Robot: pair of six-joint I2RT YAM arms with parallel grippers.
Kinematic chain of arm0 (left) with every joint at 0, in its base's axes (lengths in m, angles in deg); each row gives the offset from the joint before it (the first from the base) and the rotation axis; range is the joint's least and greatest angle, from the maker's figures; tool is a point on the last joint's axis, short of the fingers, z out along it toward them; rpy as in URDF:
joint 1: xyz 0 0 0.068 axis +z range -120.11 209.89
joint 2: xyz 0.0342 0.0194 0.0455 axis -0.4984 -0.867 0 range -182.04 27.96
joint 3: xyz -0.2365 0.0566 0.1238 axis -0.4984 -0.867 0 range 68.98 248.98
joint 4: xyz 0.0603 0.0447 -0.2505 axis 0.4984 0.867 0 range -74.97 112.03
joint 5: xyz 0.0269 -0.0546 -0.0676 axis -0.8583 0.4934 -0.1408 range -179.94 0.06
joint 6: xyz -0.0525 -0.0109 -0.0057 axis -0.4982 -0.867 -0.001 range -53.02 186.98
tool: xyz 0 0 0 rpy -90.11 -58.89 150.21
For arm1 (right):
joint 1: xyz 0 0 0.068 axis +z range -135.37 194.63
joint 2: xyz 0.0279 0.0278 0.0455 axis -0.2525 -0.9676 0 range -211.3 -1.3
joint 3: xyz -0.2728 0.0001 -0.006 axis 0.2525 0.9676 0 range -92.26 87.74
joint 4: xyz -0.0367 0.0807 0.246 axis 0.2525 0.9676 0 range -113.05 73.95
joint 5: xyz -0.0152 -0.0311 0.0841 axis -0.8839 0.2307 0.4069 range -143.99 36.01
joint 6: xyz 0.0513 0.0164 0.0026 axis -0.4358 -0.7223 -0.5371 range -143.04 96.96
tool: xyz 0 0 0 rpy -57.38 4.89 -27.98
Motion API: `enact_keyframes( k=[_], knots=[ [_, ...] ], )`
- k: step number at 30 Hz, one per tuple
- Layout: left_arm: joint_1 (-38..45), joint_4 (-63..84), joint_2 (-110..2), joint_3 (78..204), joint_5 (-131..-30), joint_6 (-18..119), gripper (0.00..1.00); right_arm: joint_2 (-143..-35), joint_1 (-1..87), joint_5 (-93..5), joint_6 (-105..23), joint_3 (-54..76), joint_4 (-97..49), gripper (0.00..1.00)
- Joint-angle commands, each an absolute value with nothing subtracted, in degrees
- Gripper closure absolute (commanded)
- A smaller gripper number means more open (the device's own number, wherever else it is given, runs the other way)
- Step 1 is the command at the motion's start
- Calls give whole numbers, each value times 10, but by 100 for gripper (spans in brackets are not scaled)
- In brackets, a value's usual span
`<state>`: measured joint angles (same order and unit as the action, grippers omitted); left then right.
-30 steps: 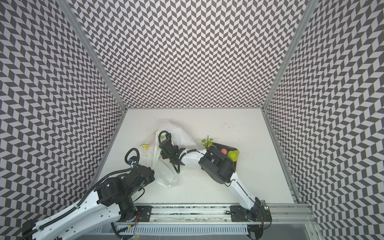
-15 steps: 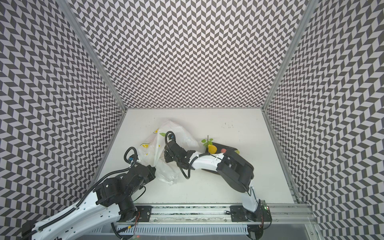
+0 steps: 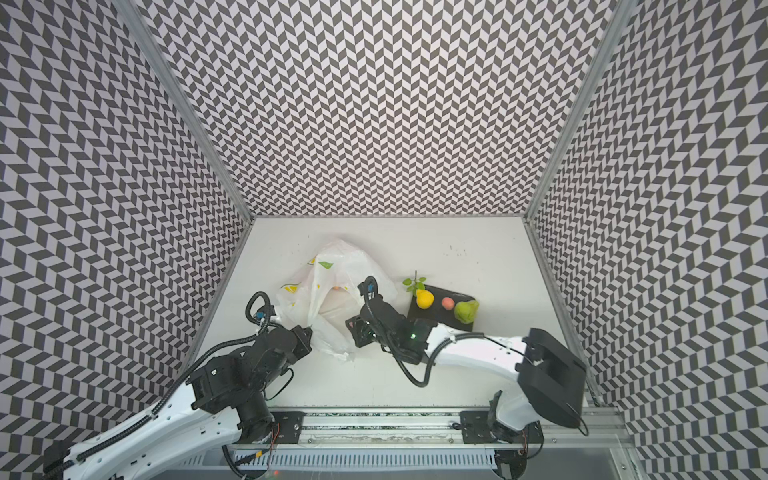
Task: Take the fake fruits out of the plastic bag
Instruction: 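Grasp the red peach and pull it out of the bag with the right gripper, then lower the red peach onto the black pad and open the right gripper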
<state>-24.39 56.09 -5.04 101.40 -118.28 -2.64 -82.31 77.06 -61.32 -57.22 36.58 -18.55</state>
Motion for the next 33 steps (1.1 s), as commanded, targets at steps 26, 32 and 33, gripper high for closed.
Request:
enact_keyframes(
  k=[26,32,33],
  knots=[
    [-244,553,-19,1001,-1205,25,100,-449,554,-777,-735,692,-26,67],
    [-244,555,-14,997,-1206,25,100,-462,541,-784,-743,723,-56,66],
    [-244,555,-13,997,-1206,25,100,-469,538,-783,-742,725,-61,66]
  ],
)
